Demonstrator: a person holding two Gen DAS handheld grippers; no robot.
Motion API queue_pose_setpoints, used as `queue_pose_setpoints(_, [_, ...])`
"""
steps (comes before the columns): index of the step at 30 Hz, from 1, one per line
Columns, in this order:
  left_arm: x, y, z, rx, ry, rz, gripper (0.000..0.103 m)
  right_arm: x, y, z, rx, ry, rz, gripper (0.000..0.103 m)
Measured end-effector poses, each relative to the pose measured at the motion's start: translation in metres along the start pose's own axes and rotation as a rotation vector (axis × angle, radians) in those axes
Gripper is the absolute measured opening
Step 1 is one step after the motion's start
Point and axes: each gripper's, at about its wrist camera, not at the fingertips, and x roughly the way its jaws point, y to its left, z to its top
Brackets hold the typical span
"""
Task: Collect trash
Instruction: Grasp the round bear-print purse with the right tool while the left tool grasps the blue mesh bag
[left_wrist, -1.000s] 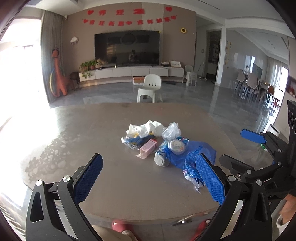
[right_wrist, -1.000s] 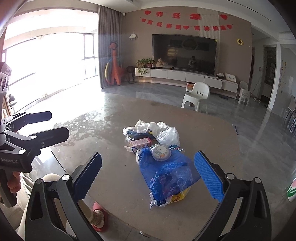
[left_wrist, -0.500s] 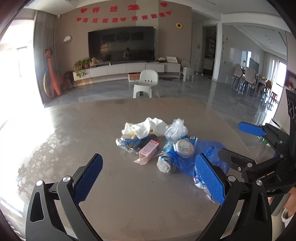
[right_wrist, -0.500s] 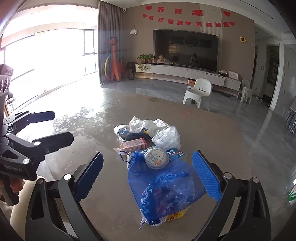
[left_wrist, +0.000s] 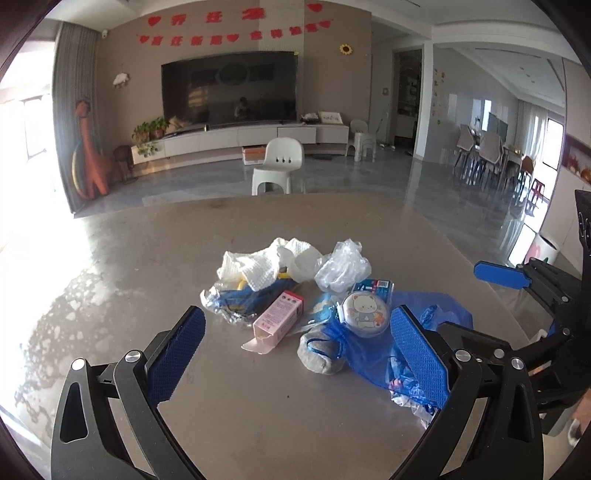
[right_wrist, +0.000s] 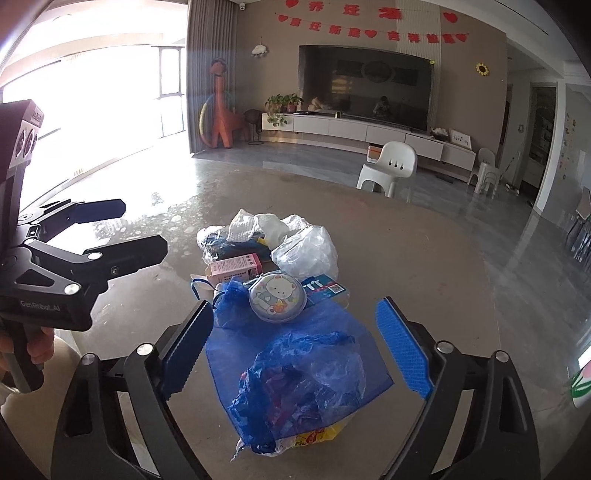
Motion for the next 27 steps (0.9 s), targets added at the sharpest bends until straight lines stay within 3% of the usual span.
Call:
queue_pose_setpoints(5, [0.007,0.011,-0.007,-0.026,0.016,0.014,0.098,0.034,0.003,0.005,-0.02,0.029,0.057,0.08])
queue_pose_setpoints(15, [0.028,0.02,-0.008,-0.018,0.009,0.032,0.098,0.096,0.001,-0.007,-0.05,0.141,0.065,0.073])
queue_pose_setpoints(18, [0.031,0.023,-0.011,-0.032,0.017,0.022,0.098,0.102,0.0,-0.009,-0.053,0.16,0.076,0.07])
queue_pose_setpoints(21, [0.033,0.023,-0.013,-0.031,0.025,0.024,0.098,0.105,-0.001,-0.009,-0.052,0.17,0.096,0.056])
queue_pose_setpoints(27, [0.03,0.021,-0.016,-0.029,0.031,0.016,0.098,0.081,-0.004,-0.006,-0.033,0.1,0.102,0.055])
